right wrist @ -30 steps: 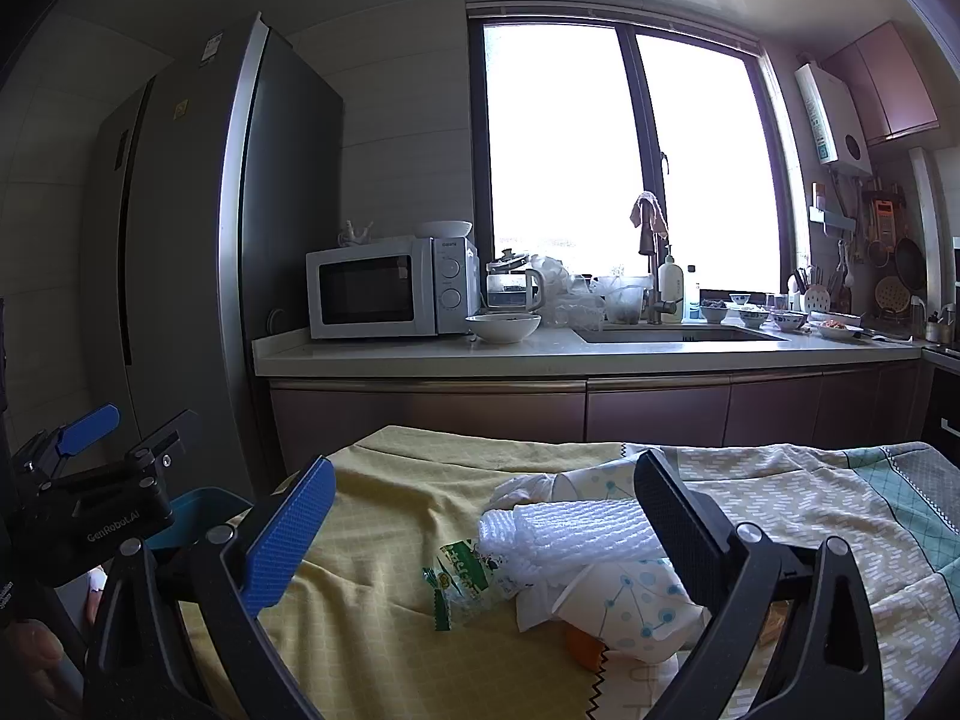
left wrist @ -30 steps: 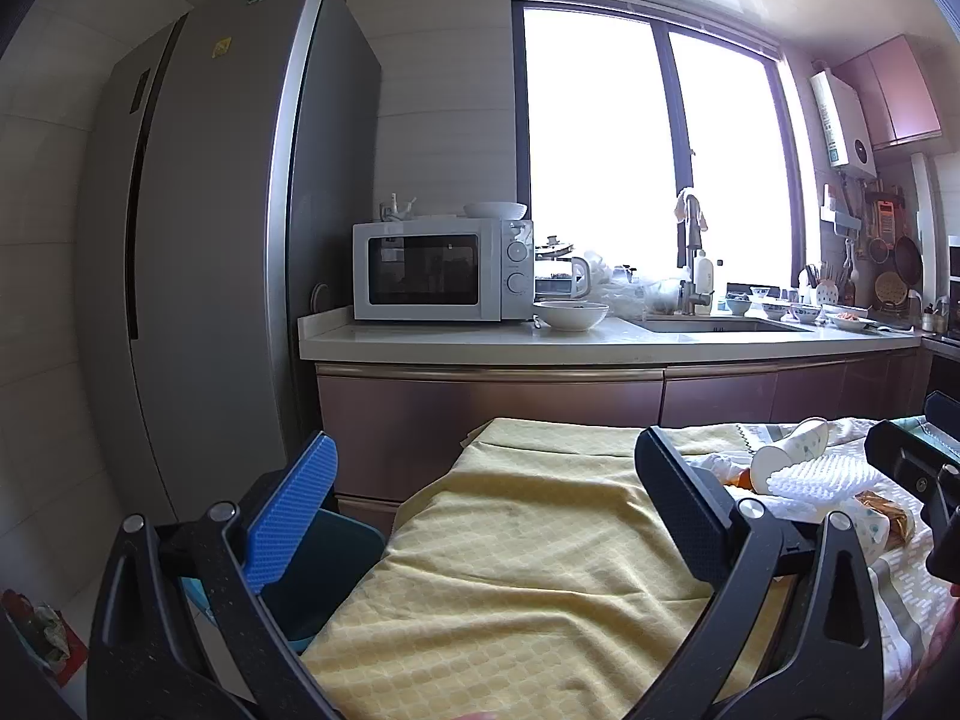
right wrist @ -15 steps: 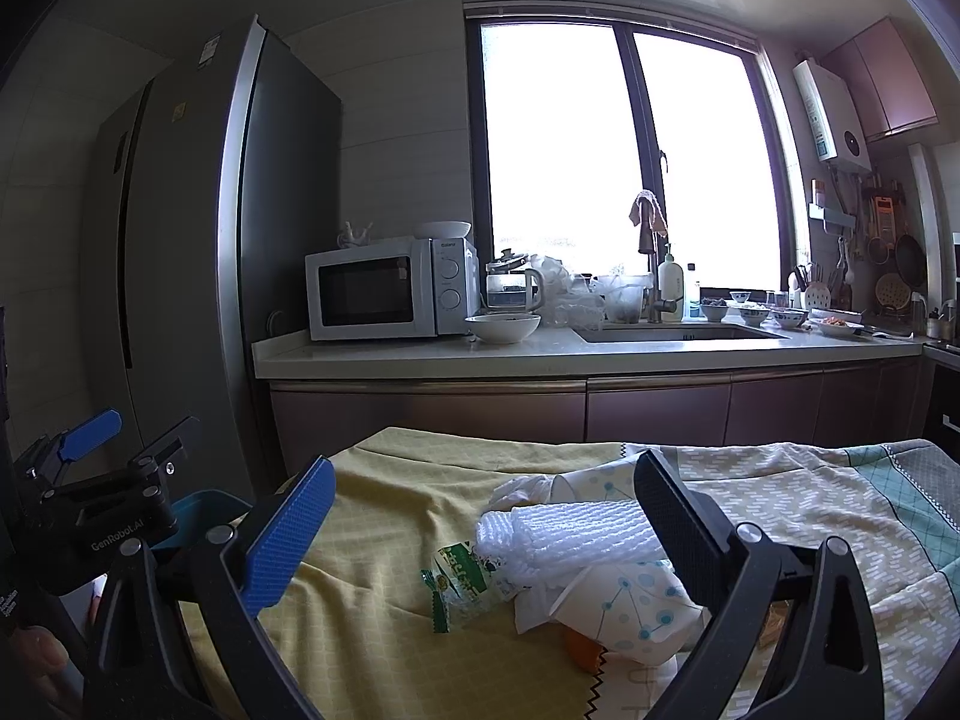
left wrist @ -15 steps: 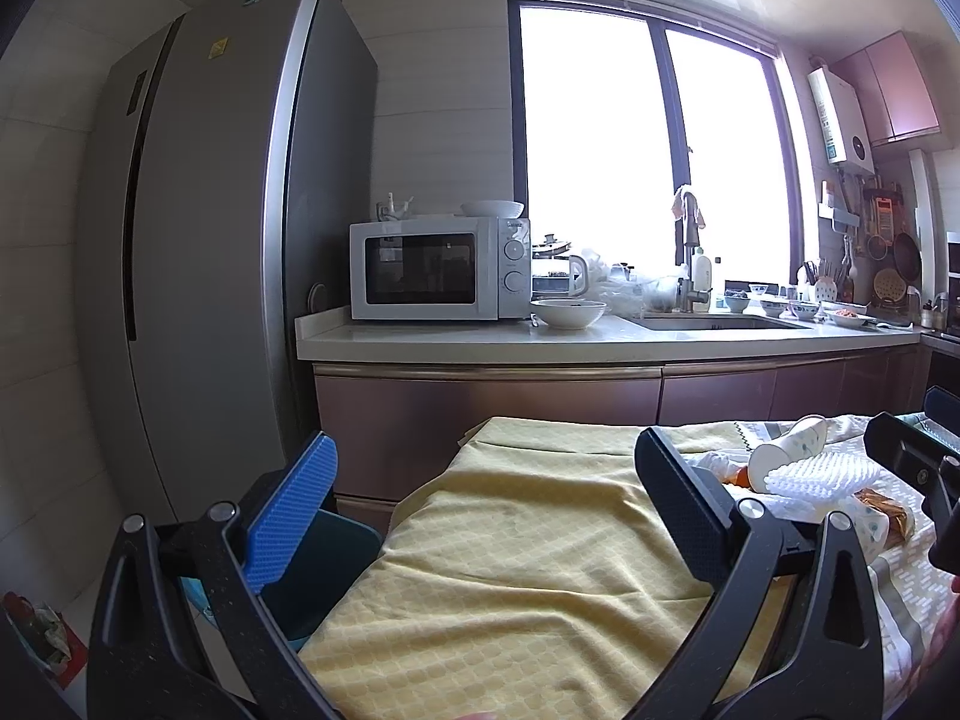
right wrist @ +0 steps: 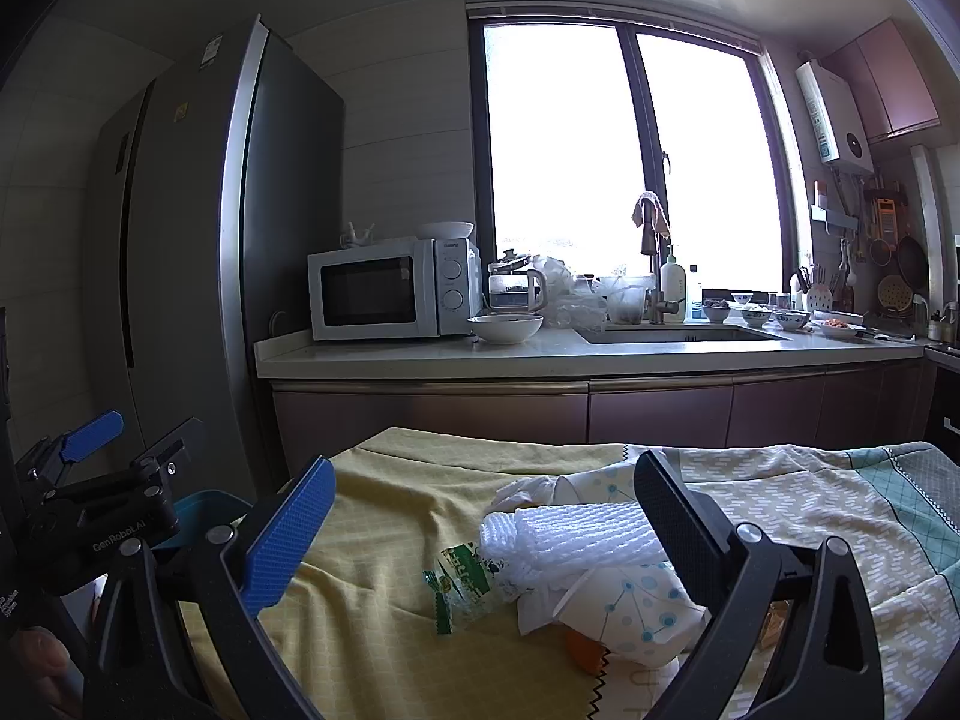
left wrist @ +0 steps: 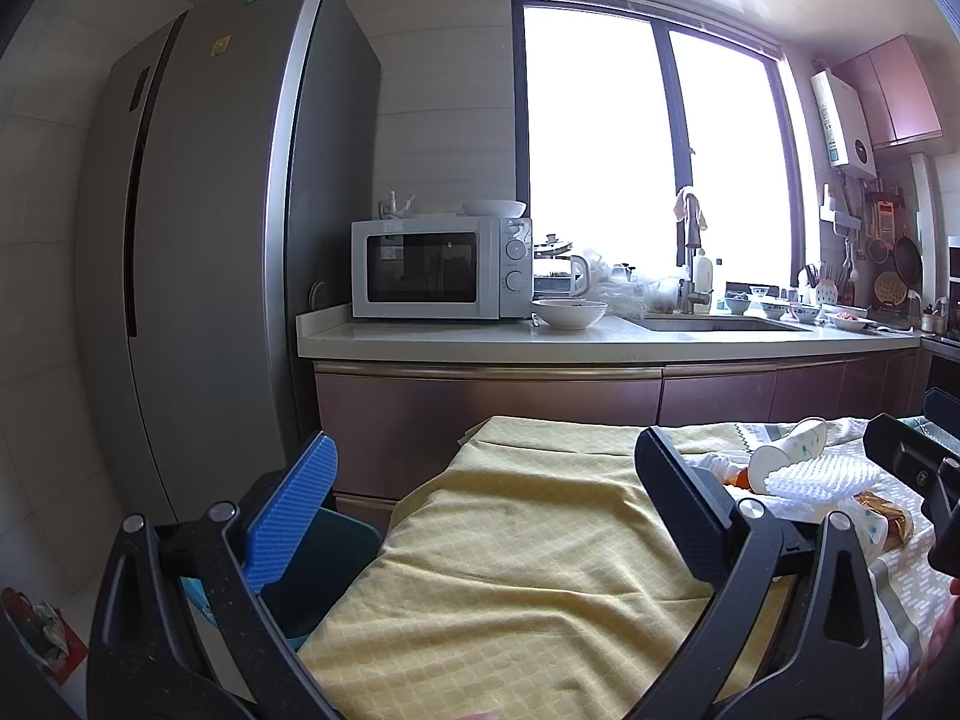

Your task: Collect trash

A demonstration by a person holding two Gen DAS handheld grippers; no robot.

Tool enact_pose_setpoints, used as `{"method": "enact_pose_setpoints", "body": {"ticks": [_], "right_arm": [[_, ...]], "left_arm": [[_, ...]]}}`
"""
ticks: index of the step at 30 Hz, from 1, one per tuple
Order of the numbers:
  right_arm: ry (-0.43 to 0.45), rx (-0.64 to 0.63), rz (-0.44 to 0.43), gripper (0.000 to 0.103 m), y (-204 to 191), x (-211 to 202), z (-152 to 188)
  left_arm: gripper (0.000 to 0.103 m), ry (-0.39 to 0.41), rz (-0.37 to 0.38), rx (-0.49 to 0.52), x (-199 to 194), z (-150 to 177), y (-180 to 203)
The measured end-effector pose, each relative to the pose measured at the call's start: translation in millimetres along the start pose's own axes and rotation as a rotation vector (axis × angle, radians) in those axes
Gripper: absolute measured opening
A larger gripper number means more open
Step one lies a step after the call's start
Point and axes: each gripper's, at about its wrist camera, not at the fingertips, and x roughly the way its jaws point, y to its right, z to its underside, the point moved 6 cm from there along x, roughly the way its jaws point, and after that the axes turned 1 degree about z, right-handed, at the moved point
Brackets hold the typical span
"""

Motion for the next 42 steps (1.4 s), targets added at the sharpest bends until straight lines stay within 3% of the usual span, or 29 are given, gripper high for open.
{"method": "enact_pose_setpoints", "body": {"ticks": [42], "right_arm": [[-0.009, 0.008, -0.011, 0.096, -0.6, 0.1, 3.2]], "left_arm": [[0.098, -0.023, 0.012, -0.006, 1.4, 7.3, 1.9]]}}
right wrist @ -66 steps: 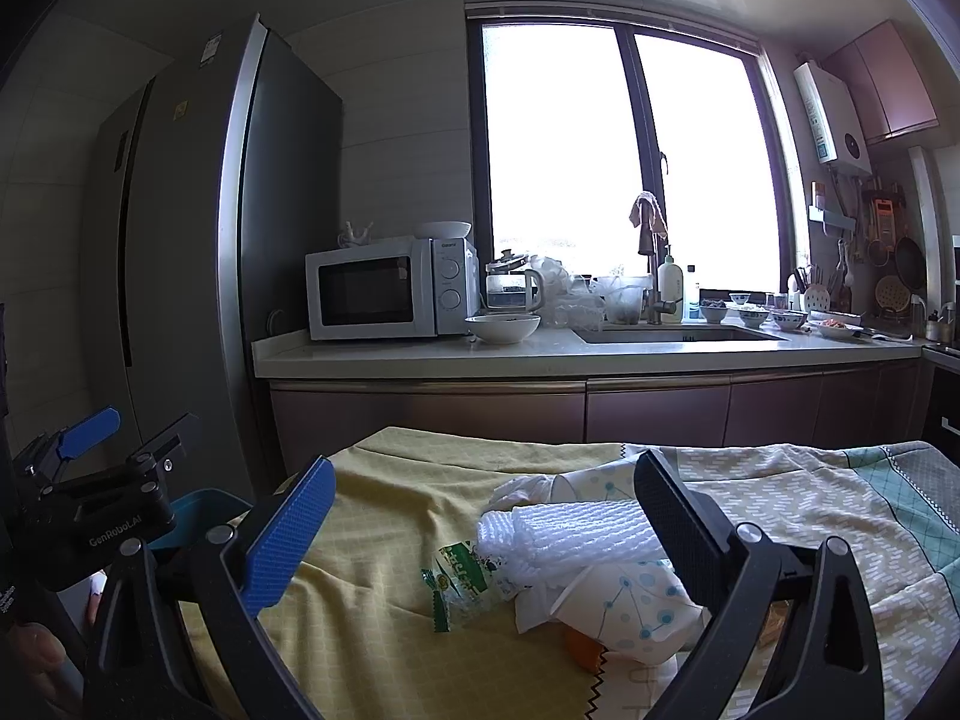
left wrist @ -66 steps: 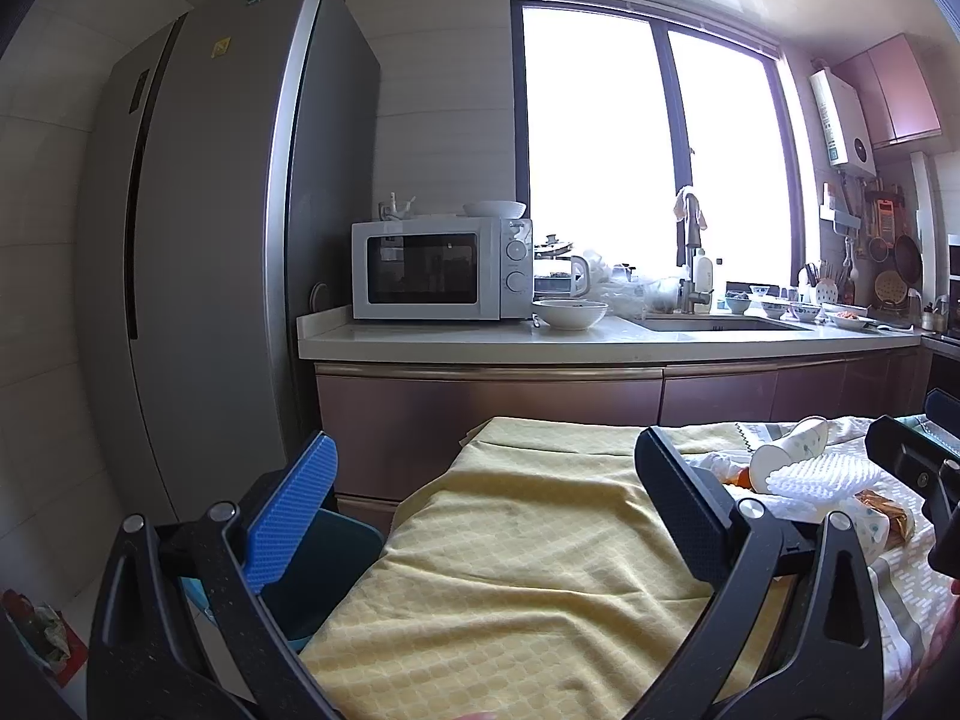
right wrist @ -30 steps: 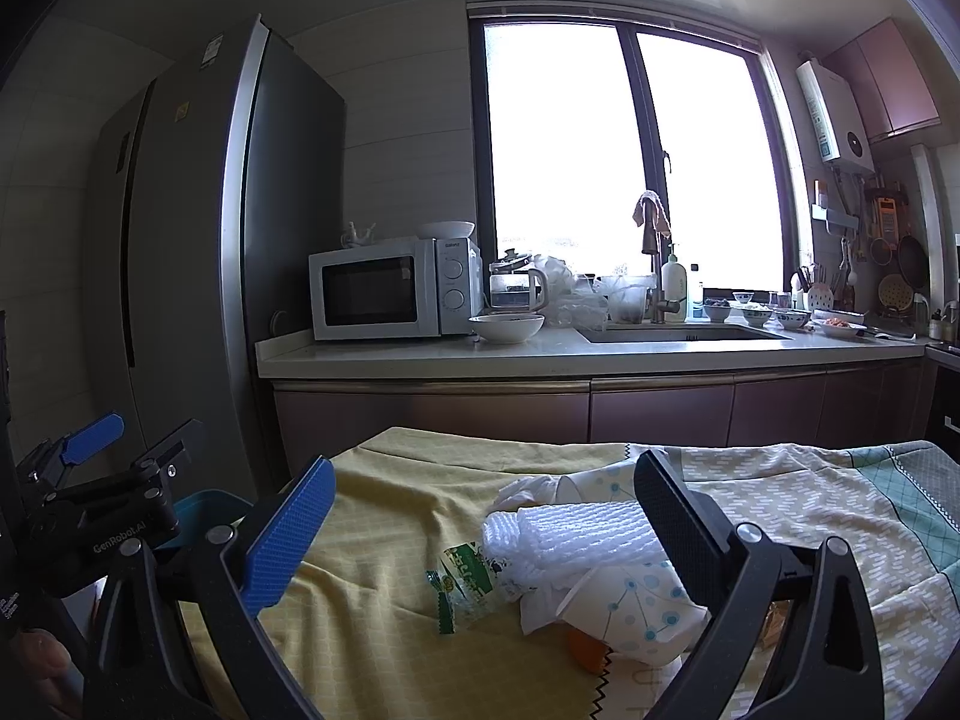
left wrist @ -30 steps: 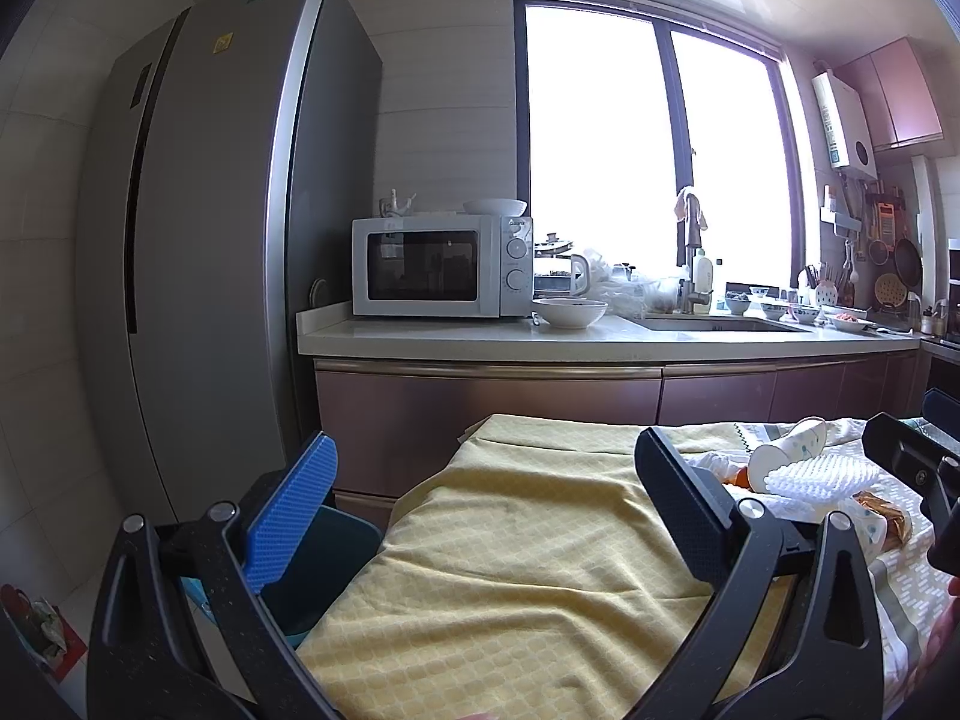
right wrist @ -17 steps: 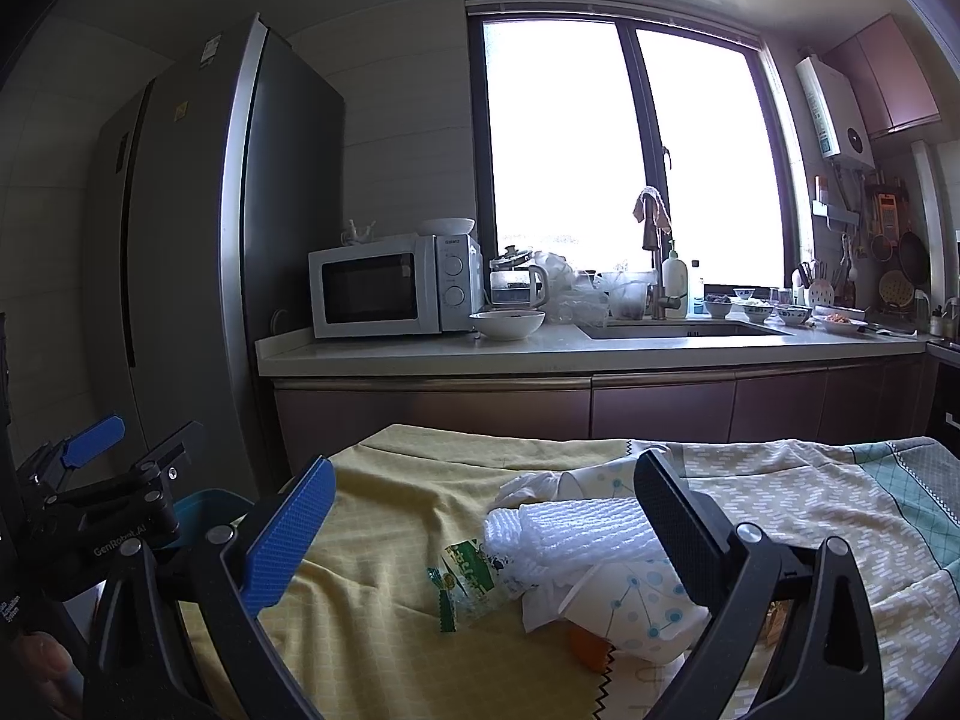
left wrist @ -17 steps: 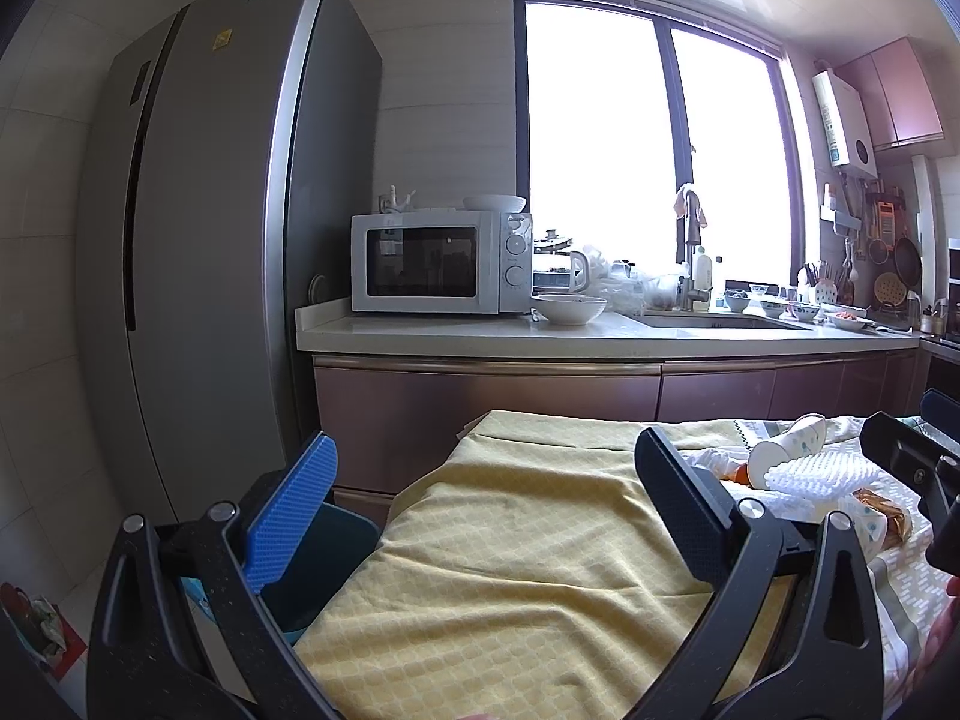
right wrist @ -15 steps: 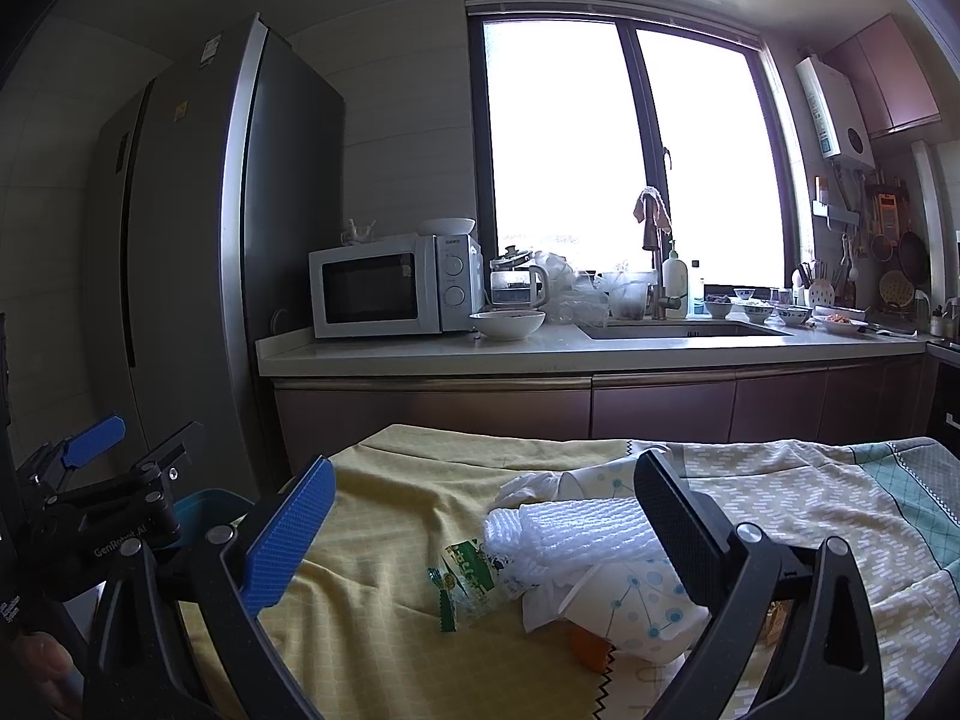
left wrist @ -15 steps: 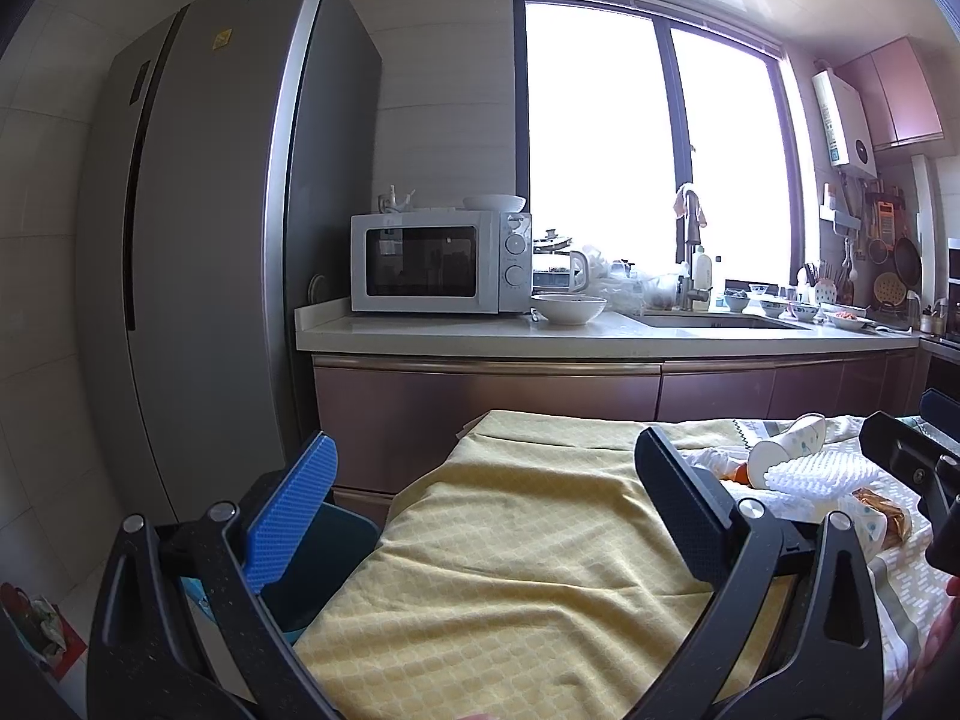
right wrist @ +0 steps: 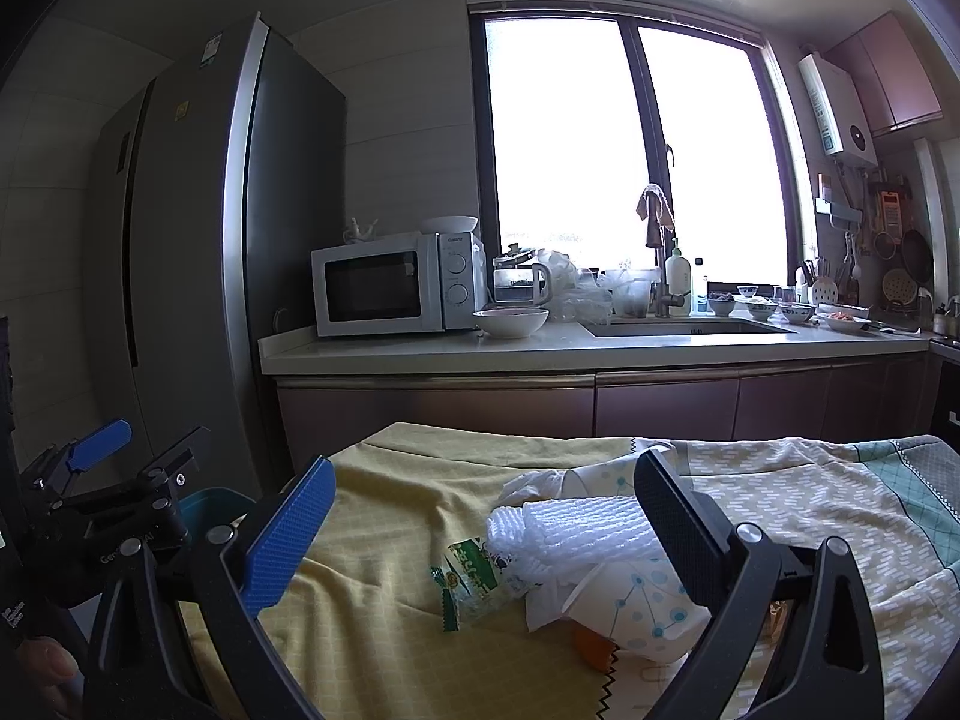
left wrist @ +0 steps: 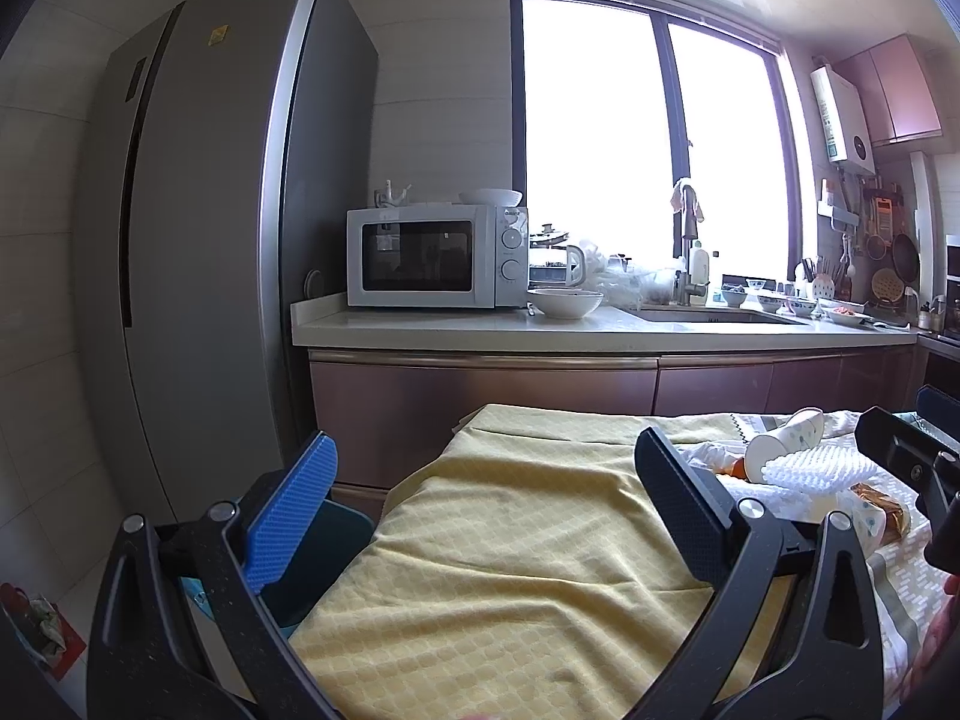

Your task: Collect trash

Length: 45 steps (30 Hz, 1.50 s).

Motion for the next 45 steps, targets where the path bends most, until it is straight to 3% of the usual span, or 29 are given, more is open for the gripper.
{"method": "enact_pose_setpoints", "body": {"ticks": [14, 19, 27, 33, 41, 45], "right_arm": [[-0.016, 0.011, 0.003, 0.096, 9, 5, 5], [-0.039, 0.02, 0.03, 0.096, 24, 8, 10], [-0.146, 0.089, 0.097, 0.096, 74, 24, 25], [-0.219, 0.196, 0.066, 0.096, 101, 39, 37], [-0.273, 0.271, 0.008, 0.096, 117, 52, 47], [-0.289, 0.313, -0.036, 0.096, 122, 62, 46]], "left_arm": [[0.098, -0.038, 0.044, 0.011, 10, 8, 12], [0.098, -0.075, 0.096, 0.026, 17, 15, 27], [0.098, -0.206, 0.255, 0.064, 46, 35, 64], [0.098, -0.256, 0.355, 0.097, 65, 44, 96], [0.096, -0.223, 0.429, 0.177, 67, 38, 136], [0.094, -0.248, 0.446, 0.211, 74, 41, 148]]}}
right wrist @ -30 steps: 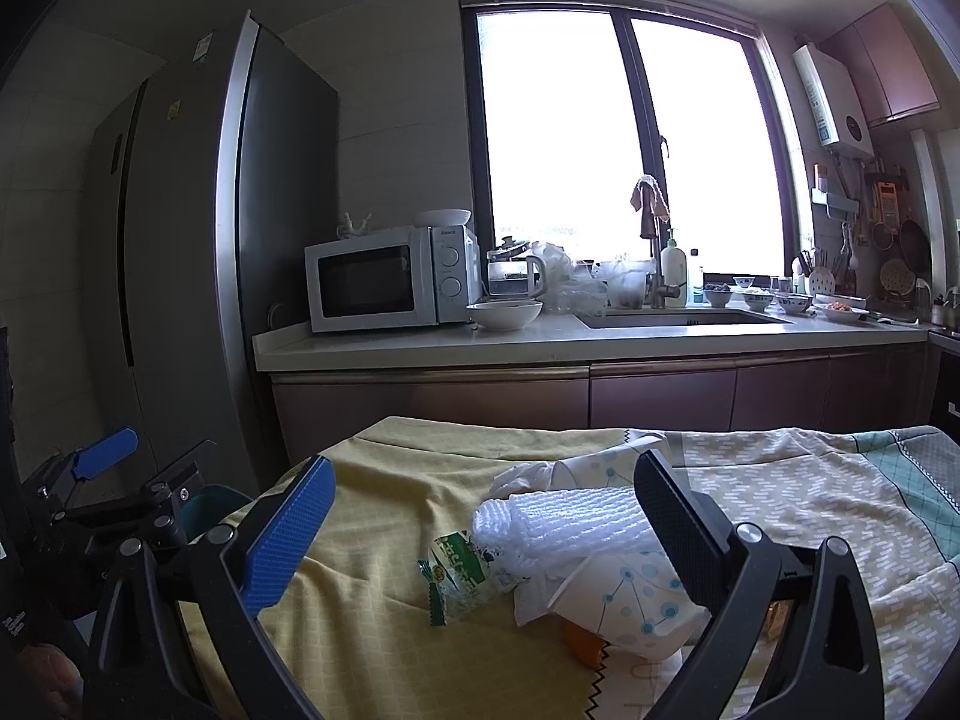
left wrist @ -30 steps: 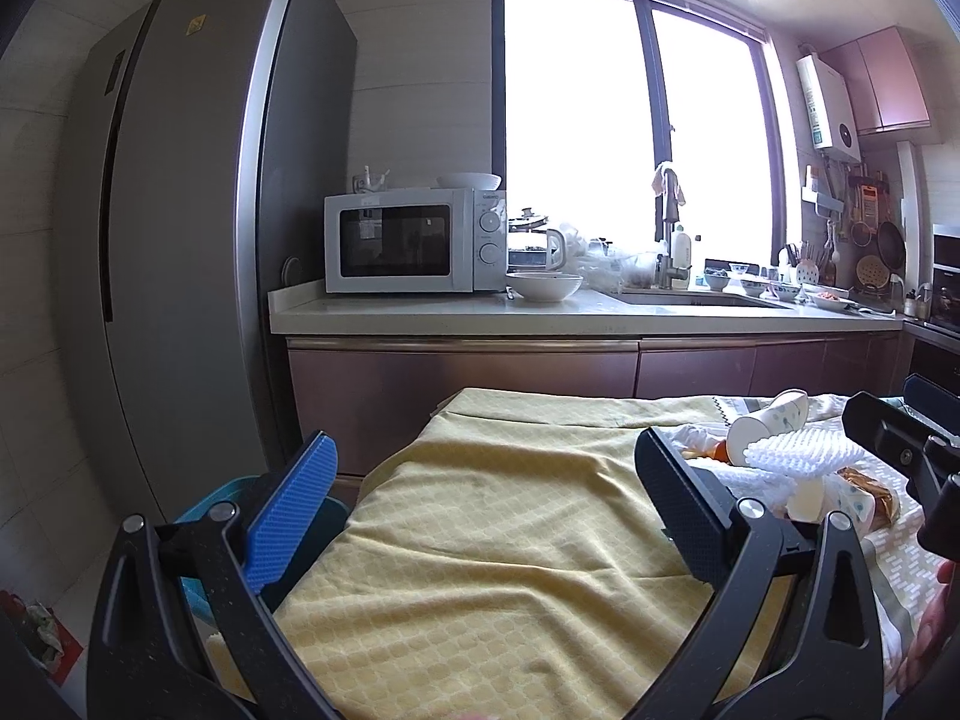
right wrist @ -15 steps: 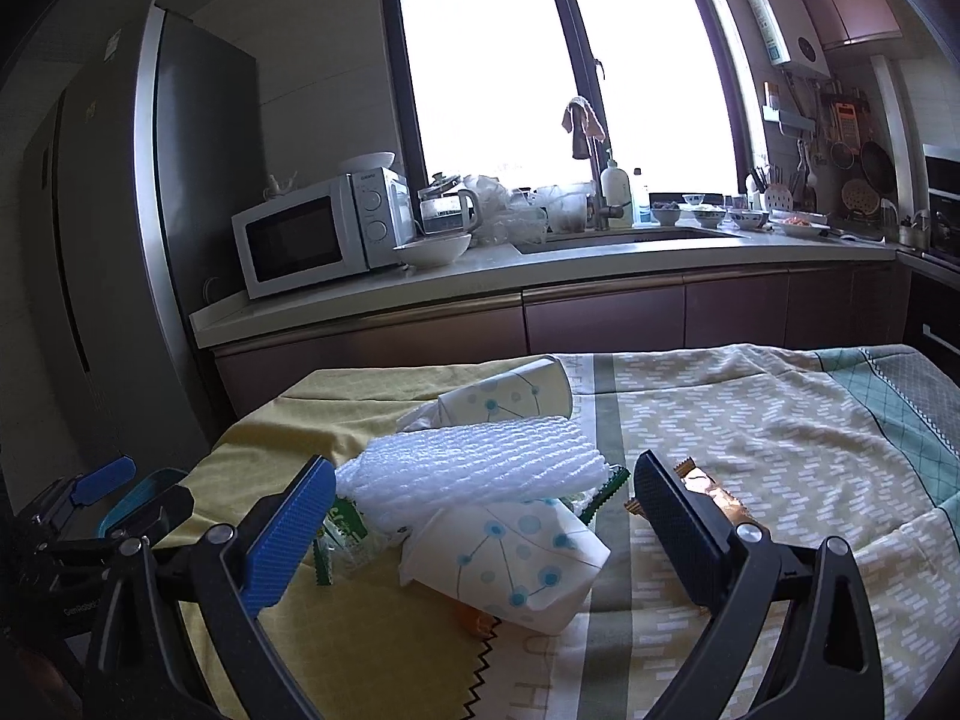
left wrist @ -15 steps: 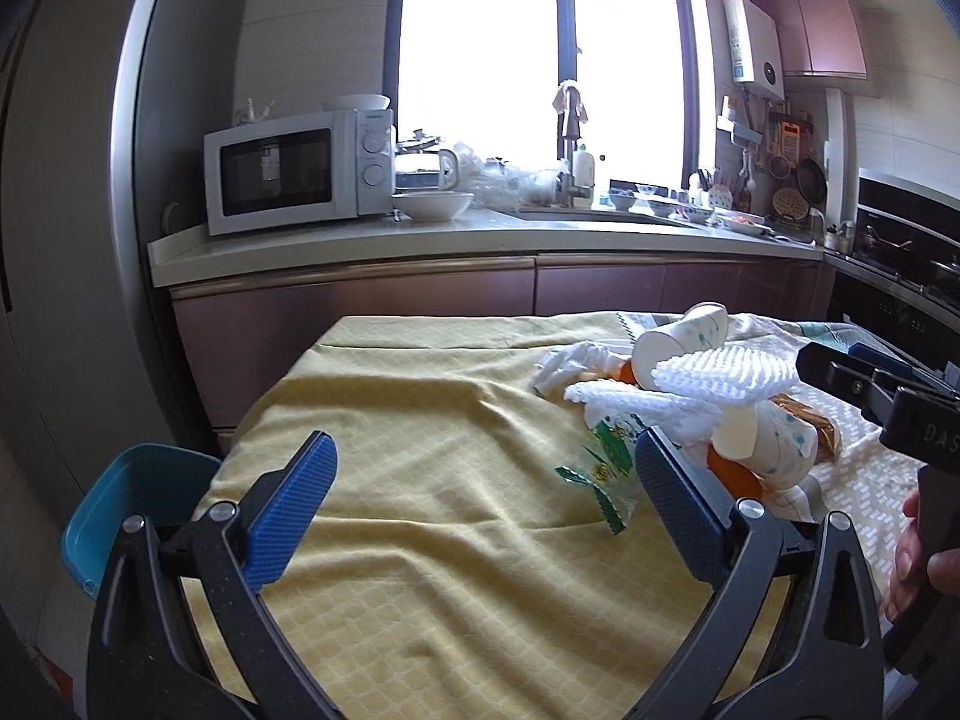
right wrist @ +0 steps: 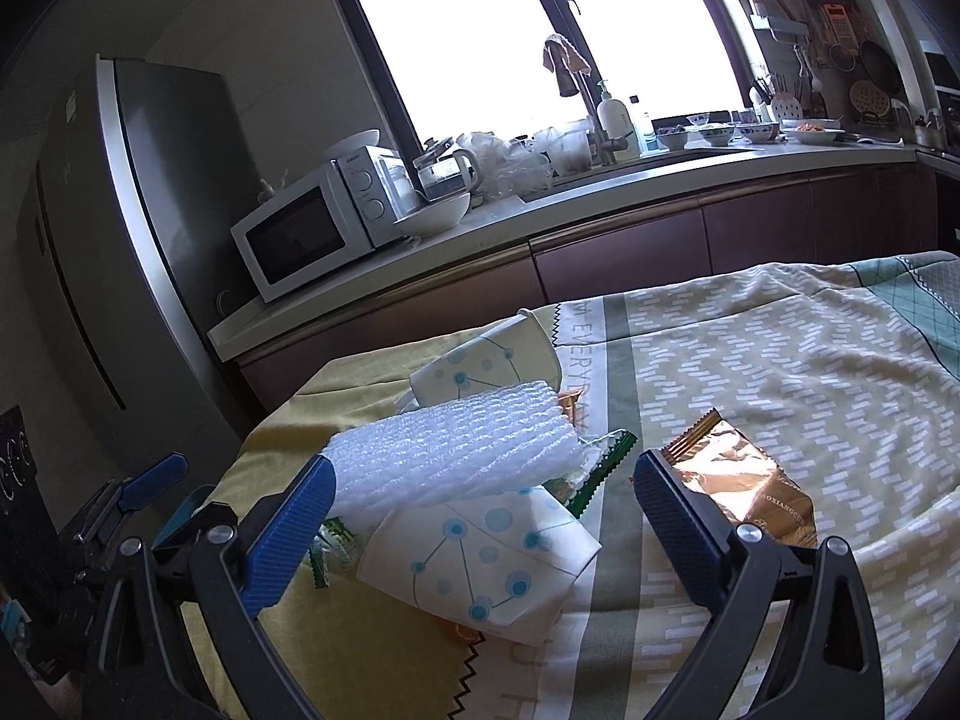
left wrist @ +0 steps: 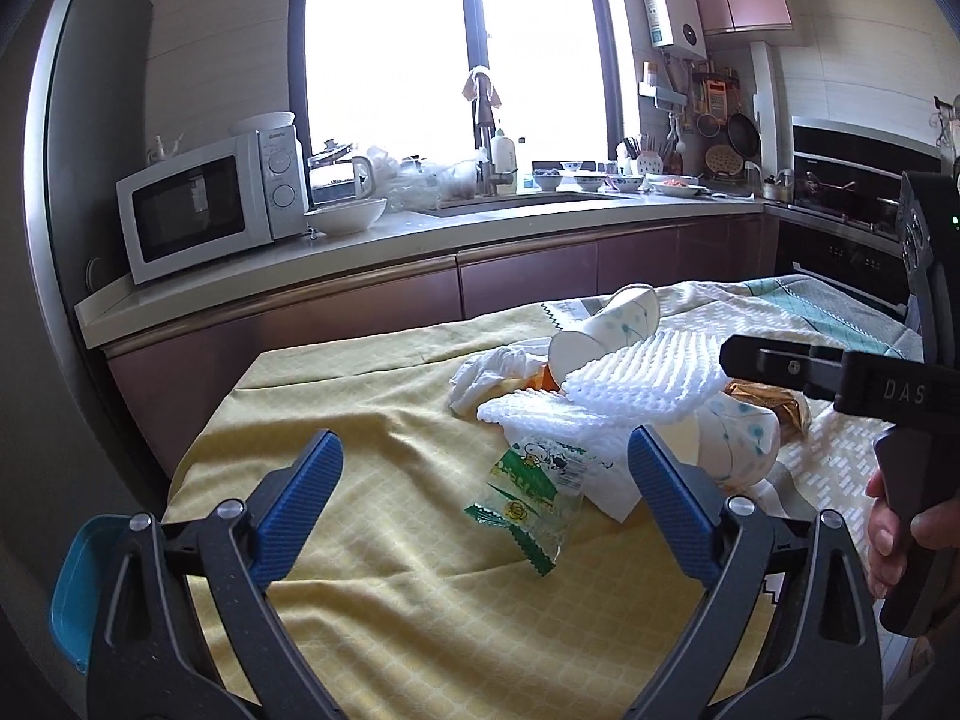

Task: Collect trash
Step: 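Close left gripper on green snack wrapper while right gripper closes on white foam net, then lift green wrapper with left gripper while right gripper lifts white foam net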

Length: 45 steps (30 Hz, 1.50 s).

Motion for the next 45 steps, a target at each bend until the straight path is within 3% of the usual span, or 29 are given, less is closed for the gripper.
{"method": "enact_pose_setpoints", "body": {"ticks": [4, 10, 11, 15, 17, 18, 21, 35, 45], "right_arm": [[-0.035, 0.05, -0.053, 0.095, 4, 10, 0], [-0.07, 0.114, -0.135, 0.069, 8, 19, 2], [-0.068, 0.117, -0.139, 0.061, 8, 19, 1], [-0.052, 0.125, -0.164, 0.04, 9, 15, -1], [-0.047, 0.117, -0.168, 0.034, 9, 13, -2], [-0.044, 0.113, -0.168, 0.031, 9, 11, -3], [-0.032, 0.101, -0.179, 0.016, 7, 6, -4], [0.021, 0.055, -0.251, 0.011, -23, -15, -19], [0.021, 0.022, -0.268, 0.011, -49, -10, -21]], "left_arm": [[0.083, -0.088, 0.041, -0.029, 22, 10, -5], [0.059, -0.236, 0.148, -0.114, 60, 26, -14], [0.052, -0.253, 0.167, -0.124, 64, 28, -14], [0.033, -0.283, 0.242, -0.172, 70, 29, -13], [0.02, -0.291, 0.263, -0.185, 72, 30, -11], [0.018, -0.293, 0.261, -0.186, 72, 31, -10], [0.014, -0.285, 0.255, -0.188, 67, 30, -7], [0.011, -0.194, 0.218, -0.213, 8, 19, -43], [0.011, -0.174, 0.096, -0.194, -35, 32, -93]]}}
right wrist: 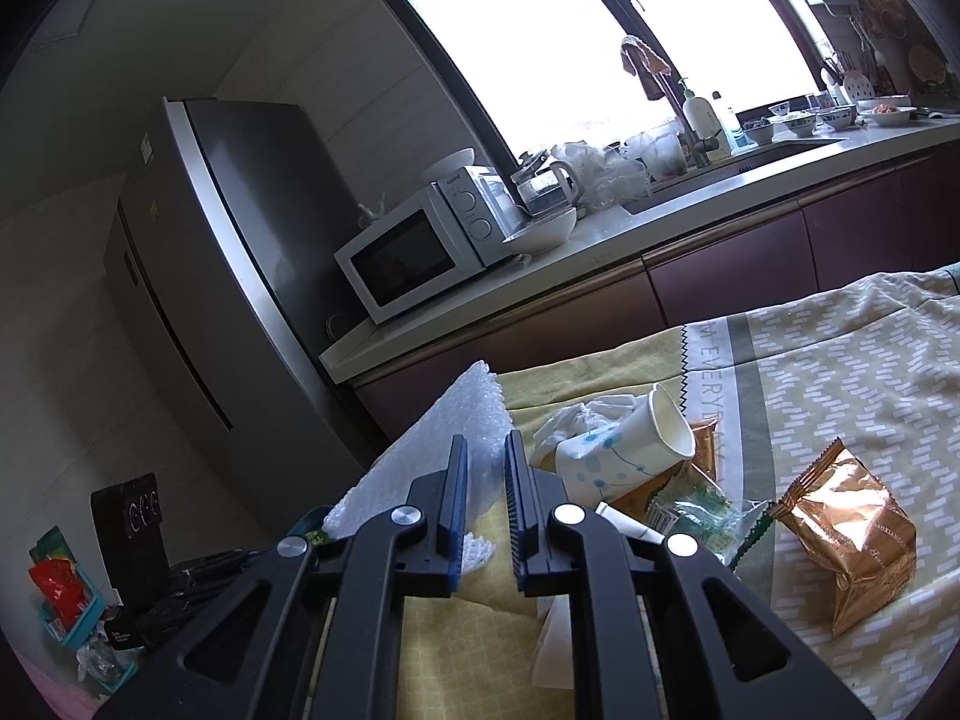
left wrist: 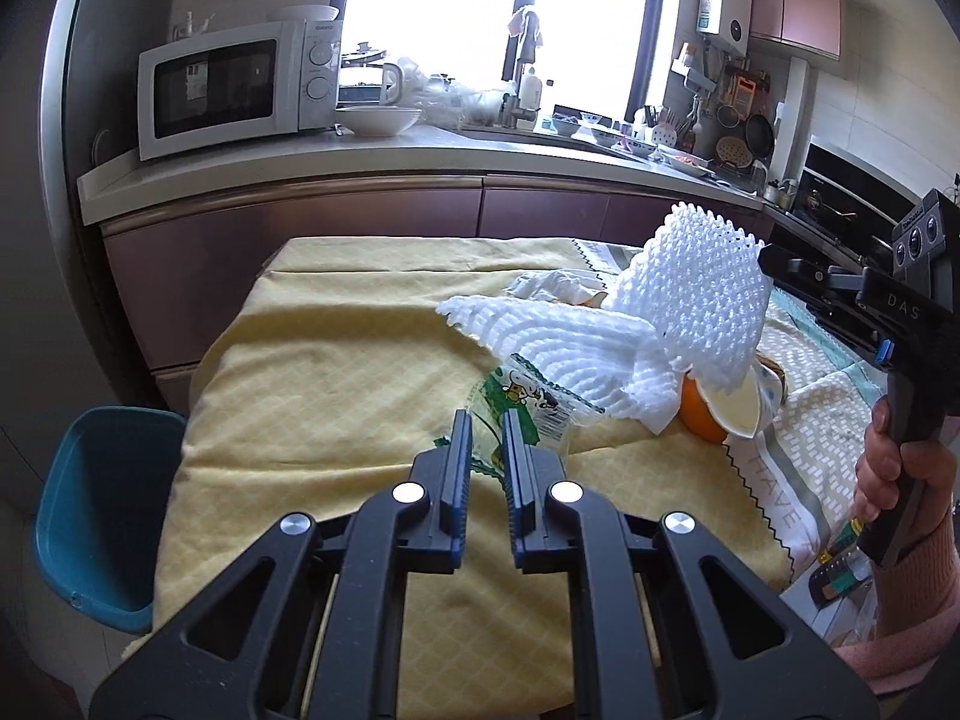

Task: Collect trash
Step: 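Lift green wrapper with left gripper while right gripper lifts white foam net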

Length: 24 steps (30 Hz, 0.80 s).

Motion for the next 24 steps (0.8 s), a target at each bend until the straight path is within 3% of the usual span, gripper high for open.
{"method": "enact_pose_setpoints", "body": {"ticks": [14, 24], "right_arm": [[0.008, -0.041, -0.045, 0.011, -28, 11, -6], [-0.061, -0.069, -0.134, 0.011, -68, 41, 7]], "left_arm": [[0.011, 0.061, -0.074, -0.048, -48, 13, -53], [0.011, 0.084, -0.143, -0.124, -75, 23, -91]]}}
